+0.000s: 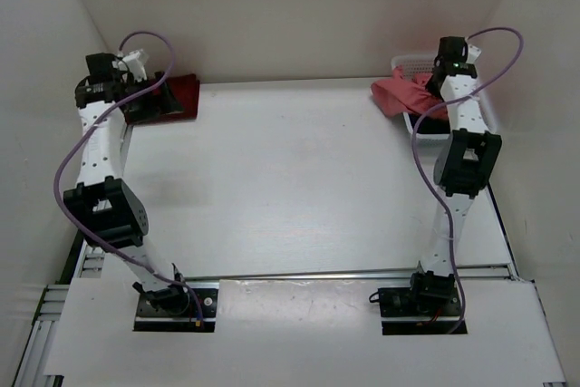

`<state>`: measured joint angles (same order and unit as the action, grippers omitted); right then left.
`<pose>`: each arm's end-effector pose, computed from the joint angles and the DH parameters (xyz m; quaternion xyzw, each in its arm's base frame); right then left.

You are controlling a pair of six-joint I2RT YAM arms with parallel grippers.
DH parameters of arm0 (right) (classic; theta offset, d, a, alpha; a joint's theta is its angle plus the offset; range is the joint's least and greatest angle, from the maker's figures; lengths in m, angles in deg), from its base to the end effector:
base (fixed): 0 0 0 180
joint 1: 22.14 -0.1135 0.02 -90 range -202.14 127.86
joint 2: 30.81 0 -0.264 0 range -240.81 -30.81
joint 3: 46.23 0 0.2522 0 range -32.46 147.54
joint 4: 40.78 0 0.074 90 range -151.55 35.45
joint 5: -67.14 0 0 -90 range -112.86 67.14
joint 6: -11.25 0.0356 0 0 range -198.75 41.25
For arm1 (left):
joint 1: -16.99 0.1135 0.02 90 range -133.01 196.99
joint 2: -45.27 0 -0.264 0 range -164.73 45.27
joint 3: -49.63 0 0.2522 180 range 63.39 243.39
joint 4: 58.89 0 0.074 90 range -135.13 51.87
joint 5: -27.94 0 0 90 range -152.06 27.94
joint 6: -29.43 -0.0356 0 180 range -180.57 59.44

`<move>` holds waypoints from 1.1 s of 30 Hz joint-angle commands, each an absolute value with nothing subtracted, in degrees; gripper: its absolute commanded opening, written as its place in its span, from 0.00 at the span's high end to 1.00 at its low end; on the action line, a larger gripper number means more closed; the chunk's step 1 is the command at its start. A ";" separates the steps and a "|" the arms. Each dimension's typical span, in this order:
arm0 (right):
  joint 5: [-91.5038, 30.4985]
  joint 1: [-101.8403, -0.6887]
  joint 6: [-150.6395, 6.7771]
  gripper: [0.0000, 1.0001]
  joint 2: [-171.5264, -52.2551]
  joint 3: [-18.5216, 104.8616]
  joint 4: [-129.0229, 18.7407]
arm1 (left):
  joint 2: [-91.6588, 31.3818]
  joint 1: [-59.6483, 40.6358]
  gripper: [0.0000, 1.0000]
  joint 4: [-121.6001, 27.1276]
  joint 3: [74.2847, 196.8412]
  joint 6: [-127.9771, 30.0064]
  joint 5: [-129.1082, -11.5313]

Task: Fold and stack the t-shirts
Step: Grab crumpled tshirt from bin with the right arm, then move the tshirt to the center of the board

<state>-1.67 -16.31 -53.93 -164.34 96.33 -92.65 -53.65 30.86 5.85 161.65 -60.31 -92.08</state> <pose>0.5255 -0.0666 0.2716 0.3090 0.8494 -0.1013 0.4156 0.3651 0.0718 0.3493 -0.0278 0.9158 -0.2053 0.3441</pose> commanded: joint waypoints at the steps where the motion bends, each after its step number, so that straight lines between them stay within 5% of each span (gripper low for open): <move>1: 3.94 -16.16 -57.73 1.00 -150.01 94.46 -87.69 | -49.13 22.06 0.00 11.02 165.61 -60.57 -83.67; 3: 4.47 -17.47 -61.41 1.00 -144.12 93.83 -86.63 | -46.24 17.02 0.00 11.03 165.61 -60.57 -64.90; 10: -9.45 -24.41 -69.24 1.00 -123.73 92.08 -84.00 | -37.45 13.74 0.00 10.31 167.37 -60.57 -43.26; 16: -21.61 -39.43 -69.25 1.00 -112.12 91.28 -81.18 | -27.43 17.70 0.00 14.38 159.30 -60.57 -62.55; 22: -28.22 -58.23 -66.18 1.00 -111.31 91.90 -75.47 | -21.01 17.70 0.00 14.37 152.52 -60.57 -66.28; 27: -29.98 -59.50 -60.48 1.00 -114.92 90.16 -75.64 | -19.77 17.70 0.00 13.15 150.76 -60.57 -66.28; 33: -31.56 -50.89 -54.05 1.00 -118.25 72.67 -75.64 | -19.24 17.70 0.00 11.21 147.33 -60.57 -61.71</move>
